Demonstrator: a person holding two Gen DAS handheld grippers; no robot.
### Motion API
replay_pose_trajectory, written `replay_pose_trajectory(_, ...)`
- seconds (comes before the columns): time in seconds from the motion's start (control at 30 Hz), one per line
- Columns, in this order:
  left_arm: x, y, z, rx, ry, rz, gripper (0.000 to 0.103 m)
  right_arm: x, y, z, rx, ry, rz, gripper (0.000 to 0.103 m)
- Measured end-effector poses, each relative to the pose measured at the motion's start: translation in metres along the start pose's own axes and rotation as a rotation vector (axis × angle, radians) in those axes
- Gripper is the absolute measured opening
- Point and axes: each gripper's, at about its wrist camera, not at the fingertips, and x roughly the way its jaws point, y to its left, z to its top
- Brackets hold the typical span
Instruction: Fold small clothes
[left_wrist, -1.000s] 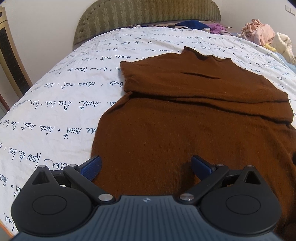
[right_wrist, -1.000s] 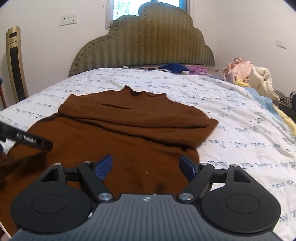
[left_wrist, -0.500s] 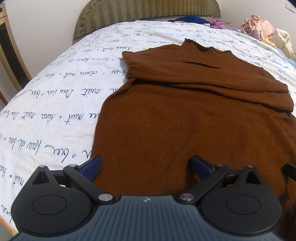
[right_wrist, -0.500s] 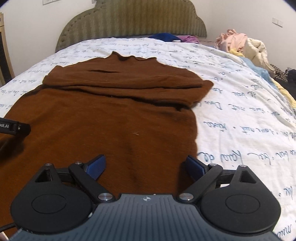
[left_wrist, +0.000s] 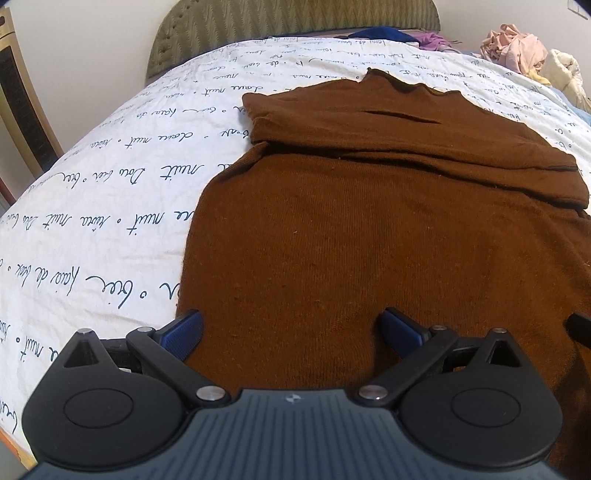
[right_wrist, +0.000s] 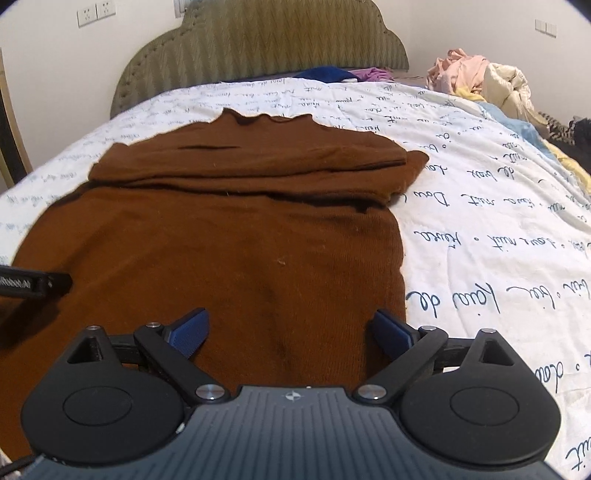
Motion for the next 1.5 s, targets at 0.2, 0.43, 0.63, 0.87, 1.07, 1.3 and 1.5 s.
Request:
replay_pose_trajectory(0.2,0.001,-0.001,-0.002,0.006,-0.005,0.003,0.103,0.003,0.006,-0.006,-0.043,-0.009,-0.025,0.101)
replay_pose_trajectory(0.43,0.001,0.000,-0.003,0.009,-0.006,0.000,0.103,0.000,0.002,-0.009,-0.036,-0.015,-0.005,0.102)
replay_pose_trajectory(0.63,0.000,0.000,-0.003,0.007,-0.004,0.000,0.103,-0.005,-0.003,-0.009,-0.028,-0.015,0.024,0.101)
replay_pose_trajectory(0.87,-0.010,-0.001,-0.008,0.034,-0.002,0.005,0.103,-0.018,-0.010,-0.010,-0.023,0.006,0.084,0.100)
replay_pose_trajectory(1.07,-0.025,0.007,-0.015,0.052,-0.007,-0.021,0.103,-0.036,-0.014,-0.016,-0.038,0.010,0.102,0.100)
replay_pose_trajectory(1.3,-0.036,0.013,-0.017,0.044,-0.020,-0.007,0.103,-0.081,-0.036,-0.015,0.090,-0.174,0.208,0.100)
replay_pose_trajectory(1.5,-0.039,0.014,-0.018,0.038,-0.018,-0.007,0.103,-0.090,-0.049,-0.007,0.188,-0.111,0.347,0.102)
